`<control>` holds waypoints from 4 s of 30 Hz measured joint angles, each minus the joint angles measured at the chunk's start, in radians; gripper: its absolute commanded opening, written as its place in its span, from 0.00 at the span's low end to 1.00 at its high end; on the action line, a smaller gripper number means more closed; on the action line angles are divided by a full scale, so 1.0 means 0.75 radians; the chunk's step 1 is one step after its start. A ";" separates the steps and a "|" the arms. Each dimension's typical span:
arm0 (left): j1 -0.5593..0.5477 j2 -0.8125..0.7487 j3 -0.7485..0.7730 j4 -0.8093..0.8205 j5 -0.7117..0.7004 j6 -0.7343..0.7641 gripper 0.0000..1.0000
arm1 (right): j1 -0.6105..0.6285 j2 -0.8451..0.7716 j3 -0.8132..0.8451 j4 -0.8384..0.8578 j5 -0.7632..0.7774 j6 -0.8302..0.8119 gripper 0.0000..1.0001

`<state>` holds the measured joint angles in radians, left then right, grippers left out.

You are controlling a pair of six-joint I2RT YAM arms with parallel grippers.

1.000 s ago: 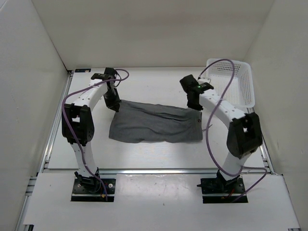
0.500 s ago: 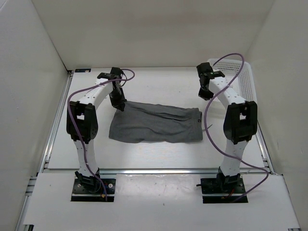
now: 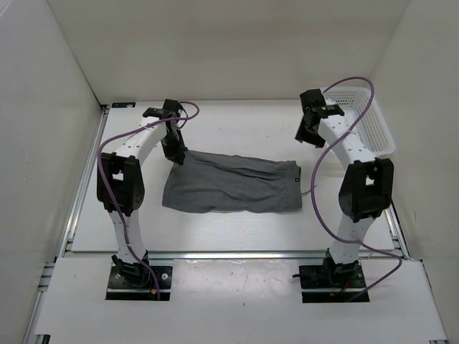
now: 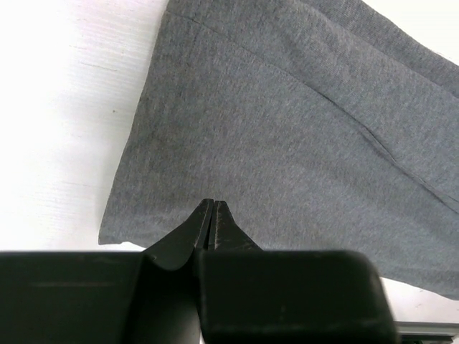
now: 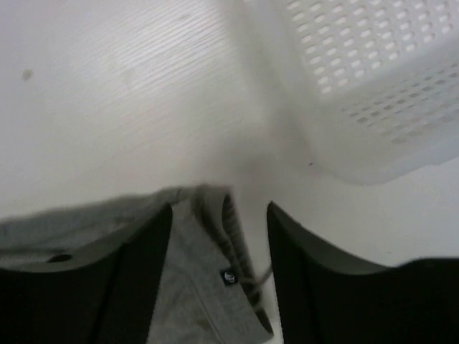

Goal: Fold and stack the shorts
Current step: Fold the shorts

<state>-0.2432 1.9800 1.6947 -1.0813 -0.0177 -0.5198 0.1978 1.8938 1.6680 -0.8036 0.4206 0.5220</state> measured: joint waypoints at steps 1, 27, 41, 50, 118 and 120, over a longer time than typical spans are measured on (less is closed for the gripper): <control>0.000 -0.004 0.000 -0.001 -0.001 -0.003 0.13 | 0.033 -0.039 -0.016 0.001 -0.010 -0.006 0.74; 0.135 -0.453 -0.621 0.158 -0.071 -0.074 0.97 | 0.263 -0.729 -0.898 0.108 -0.293 0.024 1.00; 0.100 -0.032 -0.477 0.277 0.189 0.062 0.10 | 0.260 -0.885 -0.902 0.094 -0.258 0.025 1.00; 0.168 -0.093 -0.427 0.178 0.079 0.081 0.10 | 0.250 -0.902 -0.910 0.081 -0.218 0.025 1.00; 0.237 -0.868 -0.279 -0.256 -0.136 0.025 0.95 | 0.840 0.359 0.187 -0.004 0.213 -0.173 0.11; 0.263 -0.868 -0.289 -0.260 -0.129 0.037 0.95 | 0.811 0.343 0.182 -0.008 0.234 -0.154 0.05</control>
<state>-0.0460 1.3293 1.4776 -1.2762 -0.1146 -0.4923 0.8059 2.1513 1.8042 -0.8097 0.5961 0.4068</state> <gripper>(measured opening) 0.946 0.102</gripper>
